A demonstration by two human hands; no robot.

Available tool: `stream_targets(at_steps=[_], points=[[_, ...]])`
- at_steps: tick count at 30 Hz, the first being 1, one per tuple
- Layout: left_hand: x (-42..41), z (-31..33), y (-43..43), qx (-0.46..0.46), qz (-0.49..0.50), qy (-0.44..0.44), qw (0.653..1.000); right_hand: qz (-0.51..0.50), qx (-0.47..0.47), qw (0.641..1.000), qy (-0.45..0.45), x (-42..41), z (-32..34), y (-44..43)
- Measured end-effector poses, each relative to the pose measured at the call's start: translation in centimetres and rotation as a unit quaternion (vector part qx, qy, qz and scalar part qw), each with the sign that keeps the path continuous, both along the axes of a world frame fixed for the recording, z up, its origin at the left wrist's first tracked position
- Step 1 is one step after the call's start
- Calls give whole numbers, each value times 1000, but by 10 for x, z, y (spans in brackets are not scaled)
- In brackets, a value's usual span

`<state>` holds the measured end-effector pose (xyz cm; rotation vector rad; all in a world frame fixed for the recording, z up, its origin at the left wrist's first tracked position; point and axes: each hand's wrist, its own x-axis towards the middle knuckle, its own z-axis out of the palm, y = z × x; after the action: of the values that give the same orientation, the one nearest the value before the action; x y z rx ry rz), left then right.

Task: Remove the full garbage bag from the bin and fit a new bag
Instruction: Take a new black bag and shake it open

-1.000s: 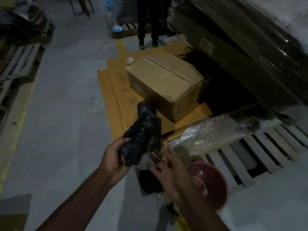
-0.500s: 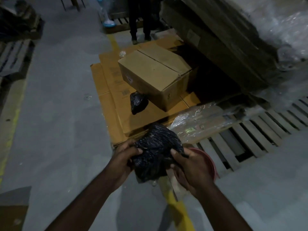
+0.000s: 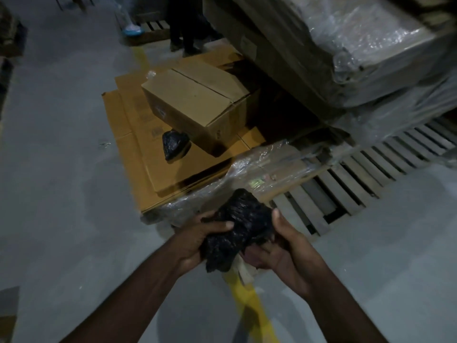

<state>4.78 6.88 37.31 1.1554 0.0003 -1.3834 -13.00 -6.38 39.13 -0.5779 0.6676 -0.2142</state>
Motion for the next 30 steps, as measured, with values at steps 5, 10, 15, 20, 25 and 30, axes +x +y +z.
stream_targets(at_steps=[5, 10, 15, 20, 25, 30], points=[[-28, 3, -22, 28, 34, -105, 994, -5, 33, 999, 14, -3, -22, 13], [-32, 0, -25, 10, 7, -28, 1000, -52, -111, 987, 105, -16, -30, -8], [-24, 1, -23, -20, -41, 84, 995, -56, -224, 967, 112, -26, -29, -23], [-20, 3, -24, -20, -110, 122, 986, -22, -277, 953, 117, -28, -21, -28], [-16, 2, -20, -36, -96, 183, 978, -32, -249, 957, 142, -34, -12, -39], [-14, -7, -14, -99, -62, 204, 972, -31, -228, 966, 121, -40, -3, -48]])
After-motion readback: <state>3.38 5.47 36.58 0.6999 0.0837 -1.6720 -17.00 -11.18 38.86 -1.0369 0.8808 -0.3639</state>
